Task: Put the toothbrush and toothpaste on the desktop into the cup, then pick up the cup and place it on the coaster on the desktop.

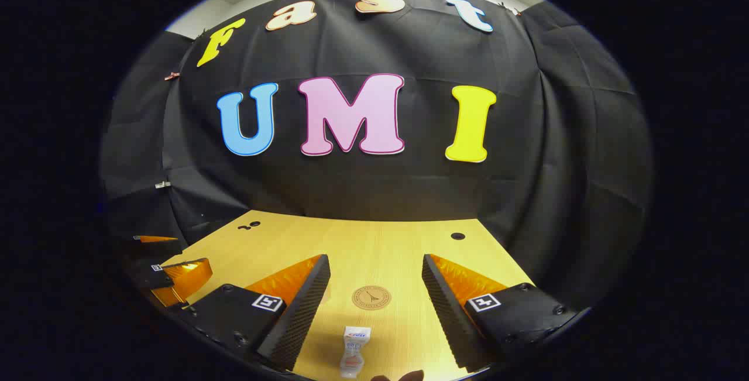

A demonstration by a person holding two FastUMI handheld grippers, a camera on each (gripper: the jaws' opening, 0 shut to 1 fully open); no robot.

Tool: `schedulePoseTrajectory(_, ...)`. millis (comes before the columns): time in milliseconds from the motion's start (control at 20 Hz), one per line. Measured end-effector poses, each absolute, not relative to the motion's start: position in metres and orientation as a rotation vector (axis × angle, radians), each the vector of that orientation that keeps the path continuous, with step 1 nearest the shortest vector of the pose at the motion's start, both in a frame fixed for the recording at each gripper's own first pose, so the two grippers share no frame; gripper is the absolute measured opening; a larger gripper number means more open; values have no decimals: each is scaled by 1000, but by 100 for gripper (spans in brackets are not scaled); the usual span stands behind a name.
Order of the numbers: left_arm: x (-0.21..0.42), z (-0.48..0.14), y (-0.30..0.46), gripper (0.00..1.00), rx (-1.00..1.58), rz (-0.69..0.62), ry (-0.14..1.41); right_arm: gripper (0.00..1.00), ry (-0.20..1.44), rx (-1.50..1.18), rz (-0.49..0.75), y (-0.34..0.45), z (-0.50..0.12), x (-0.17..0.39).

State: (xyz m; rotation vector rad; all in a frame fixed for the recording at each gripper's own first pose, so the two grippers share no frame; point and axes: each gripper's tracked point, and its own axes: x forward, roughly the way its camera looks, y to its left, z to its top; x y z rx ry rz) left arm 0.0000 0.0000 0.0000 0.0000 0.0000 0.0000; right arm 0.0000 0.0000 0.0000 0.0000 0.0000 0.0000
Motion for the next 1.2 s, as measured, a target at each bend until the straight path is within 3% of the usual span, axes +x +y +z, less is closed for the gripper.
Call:
schedulePoseTrajectory(800, -13, -33, -13, 97, 17, -32, 85, 97, 99, -22, 31, 4, -35, -22)
schedulePoseTrajectory(1200, -20, -75, -13, 97, -48, -25, 208, 98, 392, 19, 75, 14, -122, -24)
